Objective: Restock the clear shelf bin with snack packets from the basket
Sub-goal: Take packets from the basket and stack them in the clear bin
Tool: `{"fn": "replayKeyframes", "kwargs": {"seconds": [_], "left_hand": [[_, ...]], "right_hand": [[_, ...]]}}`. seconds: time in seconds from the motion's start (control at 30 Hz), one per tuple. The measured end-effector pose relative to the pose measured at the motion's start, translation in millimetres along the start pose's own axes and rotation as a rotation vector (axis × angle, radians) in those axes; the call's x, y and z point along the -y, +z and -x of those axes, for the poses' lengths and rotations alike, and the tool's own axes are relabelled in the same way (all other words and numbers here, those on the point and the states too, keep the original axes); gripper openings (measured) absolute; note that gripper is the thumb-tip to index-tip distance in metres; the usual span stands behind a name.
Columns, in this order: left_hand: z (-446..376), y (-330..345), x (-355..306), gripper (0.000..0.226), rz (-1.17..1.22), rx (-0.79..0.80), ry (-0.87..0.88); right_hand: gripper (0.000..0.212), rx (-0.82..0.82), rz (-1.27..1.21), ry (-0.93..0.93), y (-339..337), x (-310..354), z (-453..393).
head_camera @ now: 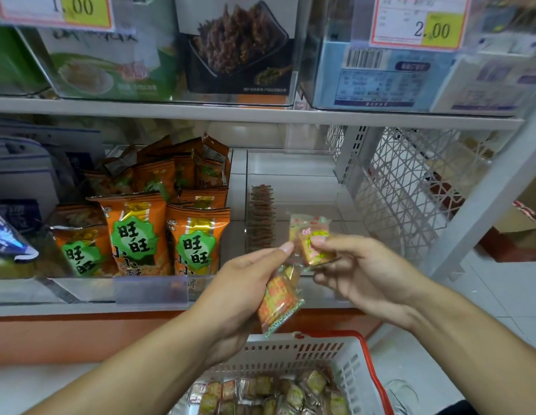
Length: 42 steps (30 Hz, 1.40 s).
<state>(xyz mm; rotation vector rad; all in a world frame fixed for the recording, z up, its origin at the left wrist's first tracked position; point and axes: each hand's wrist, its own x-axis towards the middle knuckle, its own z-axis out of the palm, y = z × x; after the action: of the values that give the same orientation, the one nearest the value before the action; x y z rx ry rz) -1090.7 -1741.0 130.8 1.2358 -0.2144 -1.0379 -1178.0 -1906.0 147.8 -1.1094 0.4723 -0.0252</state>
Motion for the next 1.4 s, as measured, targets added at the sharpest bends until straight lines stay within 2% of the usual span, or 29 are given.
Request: {"fn": "replayKeyframes", "kwargs": {"seconds": [0.13, 0.23, 0.3, 0.43, 0.53, 0.63, 0.8, 0.93, 1.07, 1.17, 1.2, 1.23, 1.3, 1.4], "left_hand": [[-12, 6, -12, 0.027, 0.042, -0.121, 0.004], [-17, 12, -16, 0.024, 0.043, -0.164, -0.015], [-20, 13, -16, 0.024, 0.063, -0.171, -0.029], [-24, 14, -13, 0.022, 0.084, -0.162, -0.054], [-27, 12, -6, 0.021, 0.104, -0.157, -0.046], [-33, 12, 0, 0.022, 0.115, -0.161, -0.027], [-39, 15, 7, 0.021, 0.105, -0.184, -0.065], [-40, 15, 8, 0.021, 0.110, -0.167, -0.089], [-37, 15, 6, 0.024, 0.100, -0.159, -0.074], [-33, 16, 3, 0.025, 0.097, -0.184, -0.069], [-32, 15, 2, 0.025, 0.101, -0.190, -0.071], [-31, 15, 1, 0.025, 0.109, -0.194, -0.069], [-28, 15, -1, 0.026, 0.122, -0.195, -0.054], [-23, 17, -3, 0.026, 0.114, -0.206, 0.019]], "right_hand": [[0.024, -0.215, 0.192, -0.124, -5, 6, -48], [0.022, -0.349, 0.327, -0.069, -18, 4, -96], [0.025, -0.384, 0.385, -0.067, -27, 2, -127], [0.009, -0.366, 0.558, -0.133, -34, -1, -179], [0.028, -0.418, 0.725, -0.175, -36, -2, -203], [0.038, -0.458, 0.838, -0.179, -38, 0, -218], [0.061, -0.641, 0.597, -0.174, -28, -4, -229], [0.062, -0.583, 0.715, -0.146, -30, -2, -230], [0.057, -0.470, 0.703, -0.075, -38, 7, -225], [0.077, -0.434, 0.952, -0.048, -41, 11, -216], [0.081, -0.418, 0.966, -0.056, -40, 14, -210], [0.080, -0.405, 0.944, -0.075, -39, 17, -204], [0.066, -0.421, 0.945, -0.180, -28, 29, -178], [0.025, -0.446, 0.986, -0.444, 4, 41, -119]]}}
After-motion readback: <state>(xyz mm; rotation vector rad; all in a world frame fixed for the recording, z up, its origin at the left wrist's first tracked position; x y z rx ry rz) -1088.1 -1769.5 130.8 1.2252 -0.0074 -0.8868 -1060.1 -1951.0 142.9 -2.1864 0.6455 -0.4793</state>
